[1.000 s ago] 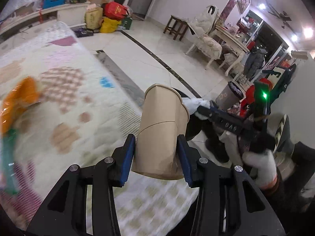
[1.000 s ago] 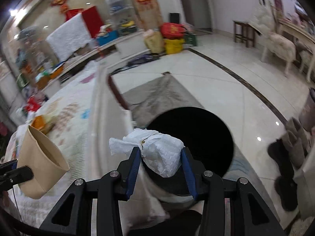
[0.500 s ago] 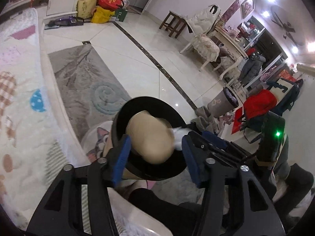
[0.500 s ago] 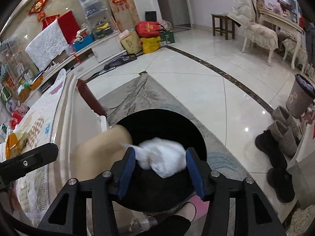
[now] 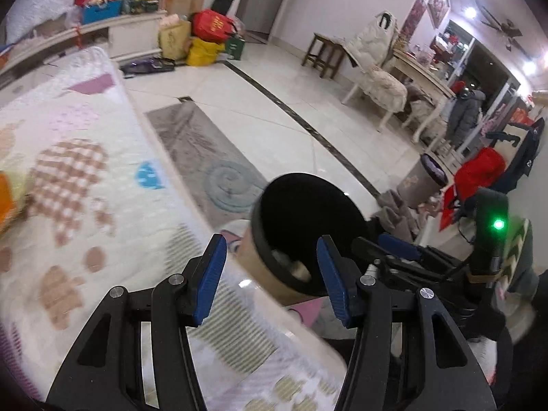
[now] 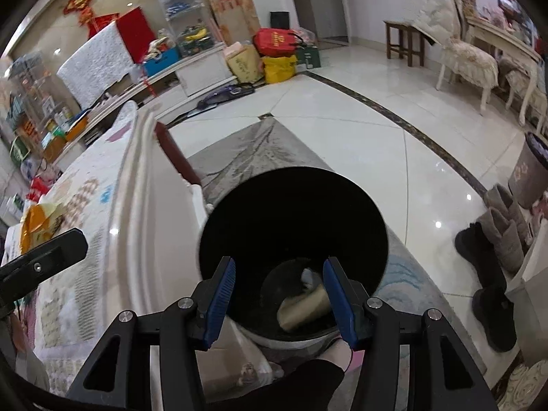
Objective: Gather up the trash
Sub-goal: 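Open the left tool over the bin while the right tool releases the tissue, then move both open tools back over the trash on the table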
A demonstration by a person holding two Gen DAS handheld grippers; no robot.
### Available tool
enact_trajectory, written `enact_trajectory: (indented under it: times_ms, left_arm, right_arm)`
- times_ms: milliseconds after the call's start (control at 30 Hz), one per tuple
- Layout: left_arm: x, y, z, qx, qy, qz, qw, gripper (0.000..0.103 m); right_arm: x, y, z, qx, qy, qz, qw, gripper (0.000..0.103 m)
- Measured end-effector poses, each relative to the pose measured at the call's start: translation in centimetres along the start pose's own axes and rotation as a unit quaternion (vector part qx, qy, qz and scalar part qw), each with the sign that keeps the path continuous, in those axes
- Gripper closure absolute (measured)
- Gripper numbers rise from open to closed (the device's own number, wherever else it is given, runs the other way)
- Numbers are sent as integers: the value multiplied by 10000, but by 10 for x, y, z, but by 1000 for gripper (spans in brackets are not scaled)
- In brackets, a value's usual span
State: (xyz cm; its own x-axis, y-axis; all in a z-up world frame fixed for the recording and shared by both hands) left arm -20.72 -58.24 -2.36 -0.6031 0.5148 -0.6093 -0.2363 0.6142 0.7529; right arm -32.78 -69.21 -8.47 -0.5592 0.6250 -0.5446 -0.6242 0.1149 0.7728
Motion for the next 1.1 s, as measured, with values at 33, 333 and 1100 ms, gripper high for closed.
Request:
enact_trajectory:
  times_ms: [33, 333, 1100]
  left_arm:
    - [1, 6, 6, -129, 6, -70, 9999, 49]
    - [20, 42, 56, -923, 153, -303, 9952, 49]
    - [4, 153, 117, -1175, 470, -914, 9877, 49]
  right_arm:
    - [-1, 4, 7, -38, 47, -25, 10000, 51]
    - [1, 22, 69, -399, 489, -93, 9980, 41]
    - [10, 35, 213, -1319, 1197, -112, 9839, 35]
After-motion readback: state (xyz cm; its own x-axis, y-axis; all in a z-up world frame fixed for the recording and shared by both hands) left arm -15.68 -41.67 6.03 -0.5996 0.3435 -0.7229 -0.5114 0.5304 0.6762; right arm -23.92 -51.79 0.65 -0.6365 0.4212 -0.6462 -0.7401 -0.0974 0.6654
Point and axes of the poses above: each gripper's, at about its wrist camera, not at the fingertips, and y roughly against the way its jaws point, z to its left, x to its underside, the point moved 10 cm from there along -y, roughly the way its jaws point, and after that the axes turned 3 degrees about -x, right-handed, at the moved point
